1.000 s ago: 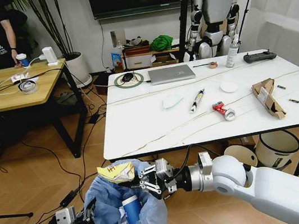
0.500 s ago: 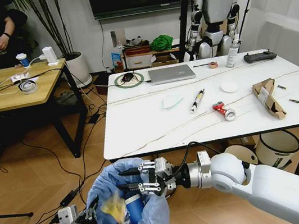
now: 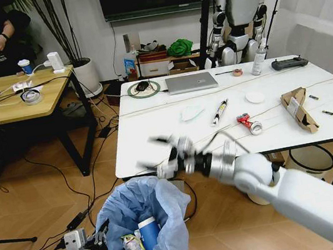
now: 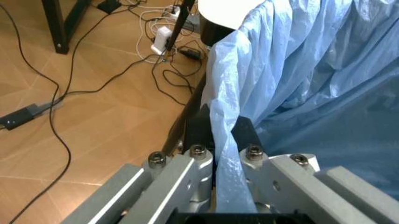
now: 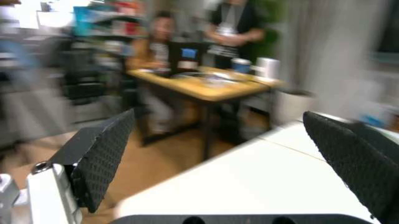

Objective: Pick up the trash bin and place the trash from the table into it.

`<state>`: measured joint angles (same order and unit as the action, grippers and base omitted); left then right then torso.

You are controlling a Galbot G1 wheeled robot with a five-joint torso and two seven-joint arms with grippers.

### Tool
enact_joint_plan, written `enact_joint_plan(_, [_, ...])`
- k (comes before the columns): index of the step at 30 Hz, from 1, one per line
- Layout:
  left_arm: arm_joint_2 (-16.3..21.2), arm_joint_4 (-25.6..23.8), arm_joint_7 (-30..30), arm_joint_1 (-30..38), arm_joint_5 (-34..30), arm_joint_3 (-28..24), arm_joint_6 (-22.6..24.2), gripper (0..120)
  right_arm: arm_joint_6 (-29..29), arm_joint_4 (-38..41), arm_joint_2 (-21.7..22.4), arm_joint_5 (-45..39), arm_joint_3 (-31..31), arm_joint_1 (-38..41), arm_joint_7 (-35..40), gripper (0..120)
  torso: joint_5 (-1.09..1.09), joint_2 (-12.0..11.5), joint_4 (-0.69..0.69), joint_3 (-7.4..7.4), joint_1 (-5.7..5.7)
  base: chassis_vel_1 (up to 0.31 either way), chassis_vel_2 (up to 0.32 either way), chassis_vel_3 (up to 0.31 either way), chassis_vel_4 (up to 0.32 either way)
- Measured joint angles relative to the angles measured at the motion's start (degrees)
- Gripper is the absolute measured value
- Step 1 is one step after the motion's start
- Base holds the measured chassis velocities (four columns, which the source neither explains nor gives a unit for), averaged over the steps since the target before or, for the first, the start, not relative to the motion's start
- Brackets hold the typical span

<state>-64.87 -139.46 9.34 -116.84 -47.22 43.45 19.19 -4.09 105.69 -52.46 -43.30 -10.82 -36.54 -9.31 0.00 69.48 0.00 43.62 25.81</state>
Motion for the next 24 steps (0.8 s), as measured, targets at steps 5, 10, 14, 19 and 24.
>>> enact_joint_plan(5, [-0.1,-0.2,0.0,-0.2,0.1,0.3,0.0,0,-5.2,-4.7,-2.8,0.0,1.8,2.7,9.4,100,-0.02,0.0,0.00,0.00,0.00,0.000,0.000,0.000,0.000])
enact_joint_plan(10, [-0.7,-1.0,-0.1,-1.2,0.6,1.2,-0.2,0,-12.2,-19.8,-10.5,1.7,3.2,9.1,13.8,100,0.00,0.0,-0.01,0.01,0.00,0.000,0.000,0.000,0.000])
enact_joint_plan(14, [-1.0,-1.3,-0.2,-1.8,1.0,1.5,-0.3,0,-15.8,-25.3,-14.5,2.5,3.8,11.7,13.9,100,0.00,0.0,0.00,0.01,0.01,0.000,0.000,0.000,0.000])
enact_joint_plan(19, [-1.7,-1.6,-0.3,-2.3,1.6,1.7,-0.5,0,-21.6,-33.2,-20.3,3.4,4.4,16.1,16.9,100,-0.01,0.0,0.03,0.00,0.00,0.000,0.000,0.000,0.000])
enact_joint_plan(24, [-2.3,-1.7,-0.4,-2.5,1.9,1.9,-0.6,0,-23.2,-40.8,-23.1,6.3,4.1,18.7,17.9,100,-0.01,0.0,0.01,0.00,0.00,0.000,0.000,0.000,0.000])
